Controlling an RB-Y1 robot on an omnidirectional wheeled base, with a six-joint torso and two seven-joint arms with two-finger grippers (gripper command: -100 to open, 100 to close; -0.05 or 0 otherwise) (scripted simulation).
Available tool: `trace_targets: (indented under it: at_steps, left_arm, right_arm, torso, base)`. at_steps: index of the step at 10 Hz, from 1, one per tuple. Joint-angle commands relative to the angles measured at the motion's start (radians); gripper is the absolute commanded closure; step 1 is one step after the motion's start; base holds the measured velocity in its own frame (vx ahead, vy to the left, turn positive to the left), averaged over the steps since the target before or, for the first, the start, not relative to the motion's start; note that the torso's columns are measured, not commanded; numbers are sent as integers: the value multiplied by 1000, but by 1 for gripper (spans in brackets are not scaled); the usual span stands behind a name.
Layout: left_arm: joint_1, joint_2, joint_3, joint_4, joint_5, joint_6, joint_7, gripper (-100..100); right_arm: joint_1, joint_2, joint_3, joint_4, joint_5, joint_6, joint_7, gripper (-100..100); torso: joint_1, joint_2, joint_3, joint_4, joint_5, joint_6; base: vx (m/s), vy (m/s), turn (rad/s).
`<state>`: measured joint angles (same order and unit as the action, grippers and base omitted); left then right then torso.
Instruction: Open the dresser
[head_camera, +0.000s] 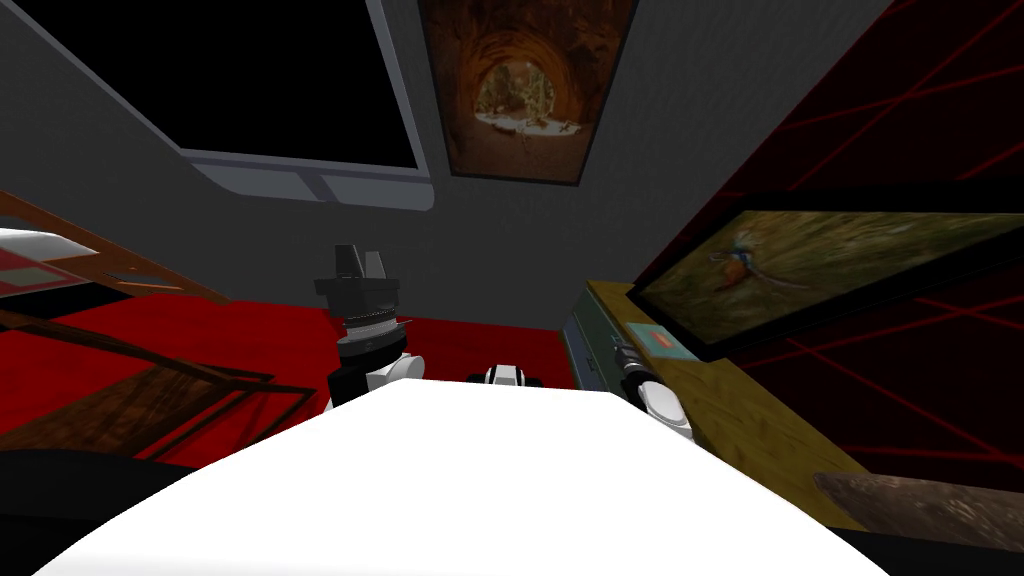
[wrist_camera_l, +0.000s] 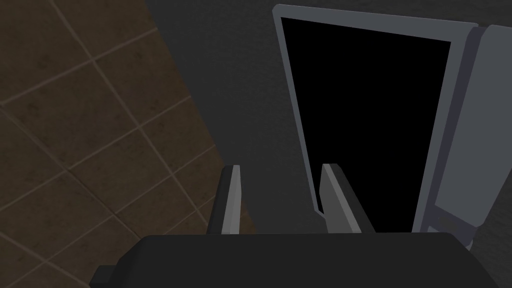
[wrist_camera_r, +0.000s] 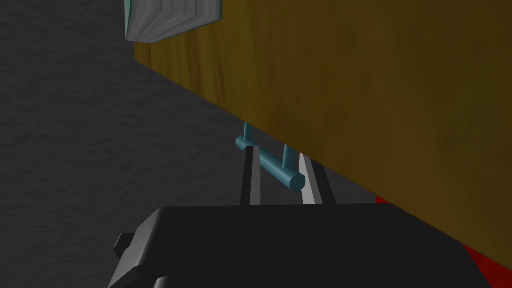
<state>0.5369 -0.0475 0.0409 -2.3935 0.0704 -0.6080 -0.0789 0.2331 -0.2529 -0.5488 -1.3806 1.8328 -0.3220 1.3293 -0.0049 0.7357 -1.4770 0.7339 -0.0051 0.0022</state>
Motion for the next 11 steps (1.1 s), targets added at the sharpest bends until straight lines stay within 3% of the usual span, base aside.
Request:
trace_targets:
  at_steps: [1,11]
  left_arm:
    - [0,0,0,0,0,0,0,0]
    - [0,0,0,0,0,0,0,0]
  right_arm:
    - [8,18,12,-20,77,0,-65,100]
    - [0,90,75,-118,372,24,-322,100]
  torso:
    - [0,0,0,0,0,0]
    - [1,2,1,1,2,1]
  base:
    - [-10,27,-11]
    - [-11,23,-19]
